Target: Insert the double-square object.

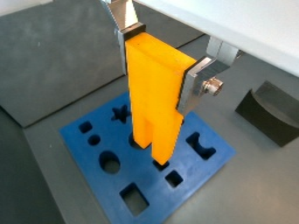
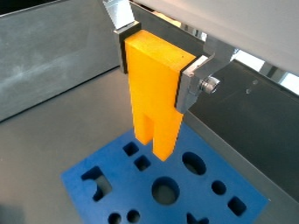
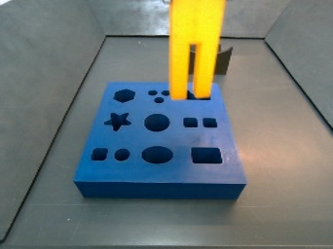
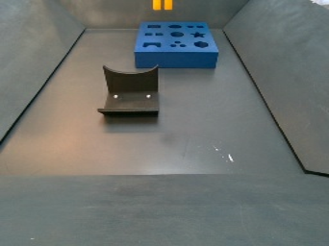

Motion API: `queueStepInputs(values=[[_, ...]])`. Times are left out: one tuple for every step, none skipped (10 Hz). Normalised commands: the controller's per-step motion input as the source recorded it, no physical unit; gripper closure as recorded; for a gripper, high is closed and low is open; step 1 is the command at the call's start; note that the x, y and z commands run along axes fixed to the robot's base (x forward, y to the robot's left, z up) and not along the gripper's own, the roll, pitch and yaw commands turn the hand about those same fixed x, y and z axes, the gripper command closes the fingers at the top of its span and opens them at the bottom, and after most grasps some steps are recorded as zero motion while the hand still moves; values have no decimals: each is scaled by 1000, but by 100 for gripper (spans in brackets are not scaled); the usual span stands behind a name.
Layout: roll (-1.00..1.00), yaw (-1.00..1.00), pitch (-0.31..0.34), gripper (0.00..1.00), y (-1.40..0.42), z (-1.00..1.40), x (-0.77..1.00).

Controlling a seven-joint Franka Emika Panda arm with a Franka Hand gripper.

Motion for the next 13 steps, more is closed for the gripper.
queueStepInputs(values=[[381, -237, 50, 100, -369, -294, 534], [357, -294, 207, 100, -160, -429, 423], [119, -243, 261, 100, 194, -560, 186], [24, -177, 251, 100, 260, -474, 237], [-6, -149, 233, 100, 291, -311, 386], [-77, -120, 189, 100, 123, -211, 346], [-141, -246, 186, 100, 86, -97, 140], [-111, -111, 34, 100, 37, -94, 80], [-59, -89, 1, 100, 29, -157, 80], [0, -91, 0, 100, 97, -269, 77], [0, -91, 0, 100, 57, -237, 49], [0, -66, 0, 100, 14, -217, 74], [-3, -49, 0, 100, 0, -191, 97]])
